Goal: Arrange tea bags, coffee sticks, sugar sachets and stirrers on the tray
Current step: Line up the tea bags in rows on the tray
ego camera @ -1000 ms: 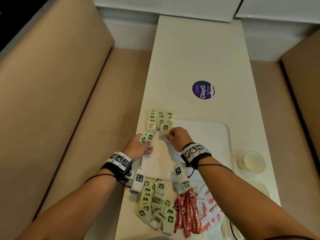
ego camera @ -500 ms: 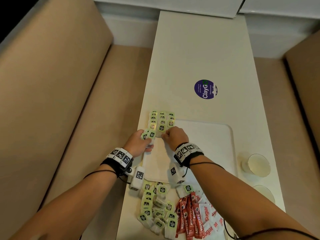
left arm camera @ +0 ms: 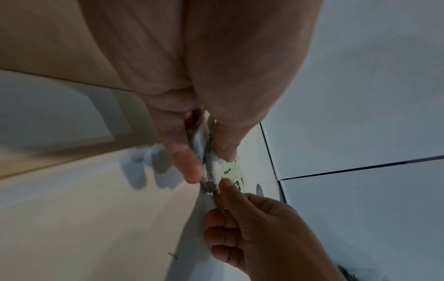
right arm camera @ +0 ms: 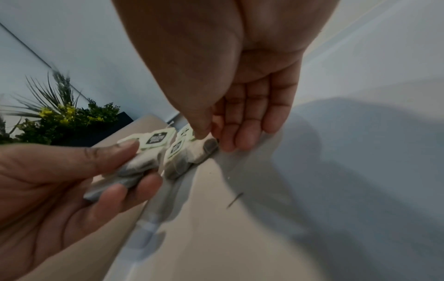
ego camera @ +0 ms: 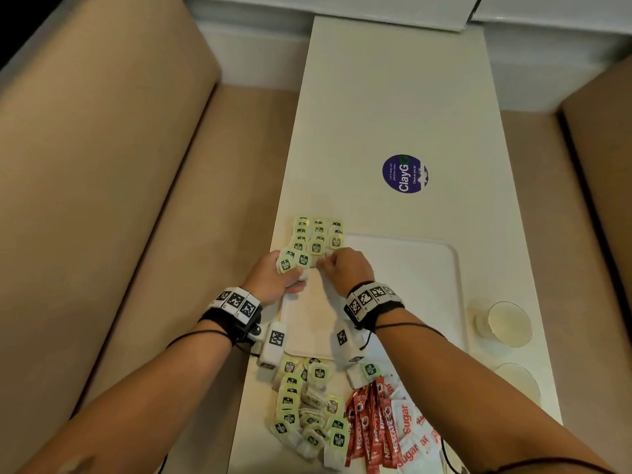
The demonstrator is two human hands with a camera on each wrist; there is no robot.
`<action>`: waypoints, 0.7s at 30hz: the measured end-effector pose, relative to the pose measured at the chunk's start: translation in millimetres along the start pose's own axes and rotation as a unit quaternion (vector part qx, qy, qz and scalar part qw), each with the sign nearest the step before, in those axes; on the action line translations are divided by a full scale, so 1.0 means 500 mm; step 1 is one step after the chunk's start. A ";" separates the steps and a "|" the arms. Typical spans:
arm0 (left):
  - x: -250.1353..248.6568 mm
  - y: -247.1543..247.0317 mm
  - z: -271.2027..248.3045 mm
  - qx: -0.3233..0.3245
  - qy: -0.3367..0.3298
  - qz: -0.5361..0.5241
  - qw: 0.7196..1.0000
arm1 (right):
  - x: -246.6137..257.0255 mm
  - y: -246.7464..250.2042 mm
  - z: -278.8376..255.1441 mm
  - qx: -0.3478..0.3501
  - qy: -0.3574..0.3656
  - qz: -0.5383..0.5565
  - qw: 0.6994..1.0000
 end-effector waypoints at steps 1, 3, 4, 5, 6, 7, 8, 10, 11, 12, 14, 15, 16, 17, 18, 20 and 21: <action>-0.001 -0.001 -0.002 0.001 -0.002 0.000 1.000 | -0.004 -0.003 -0.003 0.003 0.011 0.014 1.000; -0.004 -0.004 -0.004 0.002 -0.010 0.002 1.000 | -0.012 -0.011 -0.008 0.014 0.034 0.060 0.998; -0.004 -0.005 -0.005 0.002 -0.015 0.005 1.000 | -0.015 -0.014 -0.012 0.024 0.044 0.084 0.995; -0.005 -0.007 -0.005 0.000 -0.019 0.006 1.000 | -0.016 -0.018 -0.017 0.035 0.052 0.106 0.992; -0.005 -0.008 -0.005 -0.004 -0.022 0.005 1.000 | -0.016 -0.021 -0.023 0.045 0.061 0.124 0.989; -0.006 -0.010 -0.004 -0.007 -0.024 0.001 1.000 | -0.016 -0.023 -0.030 0.052 0.072 0.138 0.986; -0.006 -0.013 -0.003 -0.010 -0.025 -0.004 1.000 | -0.015 -0.024 -0.038 0.054 0.082 0.148 0.984; -0.006 -0.020 -0.002 -0.016 -0.027 -0.007 0.999 | -0.013 -0.025 -0.051 0.059 0.098 0.155 0.981; -0.007 -0.023 -0.003 -0.019 -0.029 -0.003 0.999 | -0.013 -0.025 -0.055 0.060 0.103 0.155 0.981; -0.007 -0.026 -0.003 -0.023 -0.031 0.004 0.999 | -0.014 -0.025 -0.059 0.060 0.105 0.154 0.981; -0.007 -0.033 -0.003 -0.025 -0.029 0.012 0.999 | -0.017 -0.025 -0.063 0.058 0.105 0.147 0.982; -0.007 -0.036 -0.004 -0.023 -0.027 0.015 0.999 | -0.017 -0.025 -0.063 0.061 0.105 0.144 0.982; -0.006 -0.038 -0.005 -0.021 -0.025 0.018 0.999 | -0.019 -0.025 -0.064 0.067 0.106 0.137 0.983; -0.006 -0.040 -0.006 -0.019 -0.021 0.020 0.999 | -0.020 -0.025 -0.064 0.073 0.106 0.127 0.983; -0.005 -0.041 -0.007 -0.020 -0.016 0.022 0.999 | -0.024 -0.023 -0.062 0.077 0.105 0.117 0.985; -0.006 -0.039 -0.008 -0.023 -0.009 0.024 0.999 | -0.034 -0.018 -0.051 0.069 0.096 0.098 0.988; -0.006 -0.038 -0.008 -0.024 -0.006 0.021 0.999 | -0.040 -0.012 -0.044 0.056 0.087 0.091 0.990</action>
Point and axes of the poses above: each hand's wrist, its own z-axis towards the middle knuckle, its own y-axis out of the back of the hand, x = y × z, the point moved 3 cm from there along z, towards the middle knuckle, and after that the axes turned 1 degree about -y, right-handed, at the moved point
